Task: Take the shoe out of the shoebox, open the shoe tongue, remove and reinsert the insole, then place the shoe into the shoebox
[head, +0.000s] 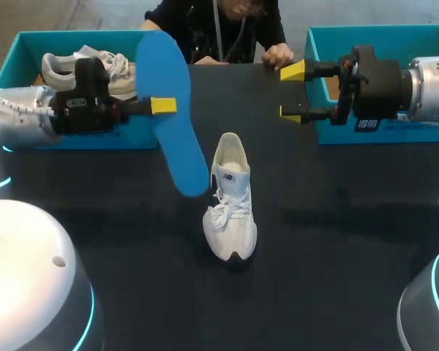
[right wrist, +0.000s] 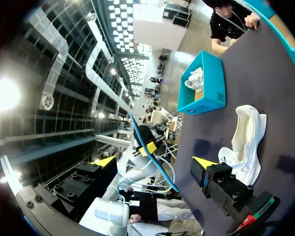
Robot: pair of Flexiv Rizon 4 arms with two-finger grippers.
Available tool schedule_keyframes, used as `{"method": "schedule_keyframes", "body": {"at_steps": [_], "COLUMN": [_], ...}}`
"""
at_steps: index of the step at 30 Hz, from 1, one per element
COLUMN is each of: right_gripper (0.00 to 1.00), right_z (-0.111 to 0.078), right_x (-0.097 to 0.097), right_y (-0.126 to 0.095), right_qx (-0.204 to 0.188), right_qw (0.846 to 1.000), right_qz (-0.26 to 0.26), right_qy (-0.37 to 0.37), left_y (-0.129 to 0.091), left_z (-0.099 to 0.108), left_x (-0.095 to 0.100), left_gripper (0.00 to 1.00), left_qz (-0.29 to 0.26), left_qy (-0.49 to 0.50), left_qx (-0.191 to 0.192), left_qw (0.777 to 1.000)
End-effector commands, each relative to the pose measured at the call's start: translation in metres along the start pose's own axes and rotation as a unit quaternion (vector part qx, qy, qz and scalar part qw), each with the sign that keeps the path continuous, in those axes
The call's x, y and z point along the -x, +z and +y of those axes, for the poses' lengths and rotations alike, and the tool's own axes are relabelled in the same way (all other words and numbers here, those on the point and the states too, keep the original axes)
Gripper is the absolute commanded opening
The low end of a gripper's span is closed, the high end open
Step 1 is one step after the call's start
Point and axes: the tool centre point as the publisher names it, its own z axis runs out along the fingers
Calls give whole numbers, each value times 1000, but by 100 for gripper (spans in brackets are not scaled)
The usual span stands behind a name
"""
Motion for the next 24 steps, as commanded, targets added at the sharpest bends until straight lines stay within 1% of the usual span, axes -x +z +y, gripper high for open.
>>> {"method": "schedule_keyframes", "body": {"at_steps": [1,2,3,6,9,11,13,15,18,21,24], "right_gripper": [100,100,100,100,100,100,100,100,100,100,100], "right_z": [0,0,0,0,2,2,3,4,5,6,7], "right_x": [1,1,1,1,-4,-7,-11,-15,-22,-30,-39], "right_y": [2,2,2,2,4,5,6,7,8,12,18], "right_qx": [1,1,1,1,-3,-5,1,2,8,7,2], "right_qw": [1000,1000,1000,1000,999,997,996,993,989,982,971], "right_qz": [0,0,0,0,-33,-72,-84,-115,-145,-188,-238], "right_qy": [0,0,0,0,3,10,9,11,6,5,2], "left_y": [4,4,5,7,7,7,7,8,8,10,12], "left_z": [1,1,2,5,7,8,9,9,10,10,10], "left_x": [7,7,7,8,9,11,13,14,16,18,20], "left_gripper": [0,0,0,0,0,0,0,0,0,0,0], "left_qz": [10,10,8,8,10,7,4,2,4,2,2], "left_qy": [-74,-85,-103,-130,-152,-161,-169,-182,-197,-211,-218], "left_qx": [8,6,16,27,32,34,35,37,36,38,39], "left_qw": [997,996,994,991,988,986,985,983,980,977,975]}}
